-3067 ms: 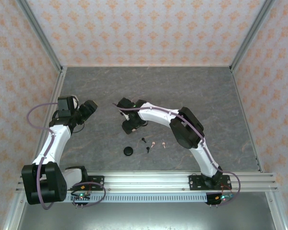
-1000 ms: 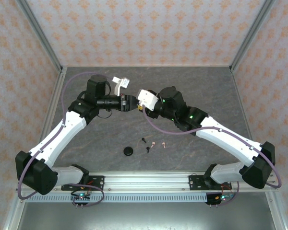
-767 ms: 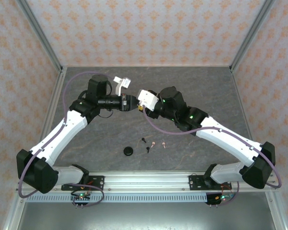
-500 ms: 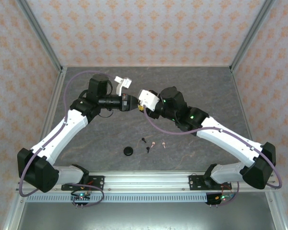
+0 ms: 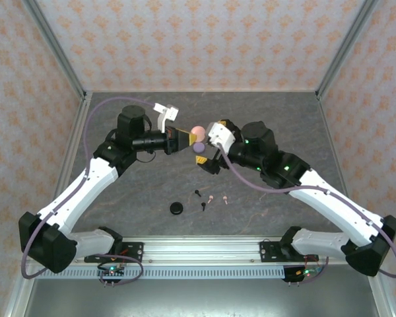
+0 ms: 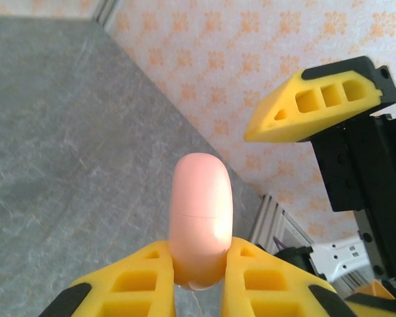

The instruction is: Insert the wireless bluetooth earbuds into the charging case

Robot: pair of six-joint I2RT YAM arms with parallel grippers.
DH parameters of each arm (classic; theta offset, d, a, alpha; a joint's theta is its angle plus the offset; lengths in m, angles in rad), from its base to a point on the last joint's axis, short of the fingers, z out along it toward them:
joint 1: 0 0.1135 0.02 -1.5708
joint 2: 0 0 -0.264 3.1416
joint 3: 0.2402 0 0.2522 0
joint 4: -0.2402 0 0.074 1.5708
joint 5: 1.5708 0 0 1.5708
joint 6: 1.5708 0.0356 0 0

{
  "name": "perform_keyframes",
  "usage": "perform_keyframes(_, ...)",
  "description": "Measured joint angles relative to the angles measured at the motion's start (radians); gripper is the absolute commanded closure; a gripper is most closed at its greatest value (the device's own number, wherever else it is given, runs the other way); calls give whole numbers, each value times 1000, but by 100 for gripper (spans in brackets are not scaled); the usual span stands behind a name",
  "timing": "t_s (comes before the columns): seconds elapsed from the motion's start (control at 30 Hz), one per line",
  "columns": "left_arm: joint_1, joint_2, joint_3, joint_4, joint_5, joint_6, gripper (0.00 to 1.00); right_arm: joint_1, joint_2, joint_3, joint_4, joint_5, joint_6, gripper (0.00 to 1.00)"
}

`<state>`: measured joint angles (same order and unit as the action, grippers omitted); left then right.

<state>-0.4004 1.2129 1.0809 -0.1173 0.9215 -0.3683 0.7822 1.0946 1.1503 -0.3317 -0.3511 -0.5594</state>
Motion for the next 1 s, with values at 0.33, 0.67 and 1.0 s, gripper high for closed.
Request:
perform_keyframes(0.33, -30, -72, -127, 208, -77, 12, 88, -224, -51, -151, 241, -281, 508, 5)
perform_keyframes(0.67, -38, -90, -131, 245, -96, 46, 88, -243, 119, -92, 370, -359, 736, 12)
perform_keyframes(1.0, -38, -90, -131, 242, -131, 57, 88, -245, 161, -56, 378, -360, 781, 15)
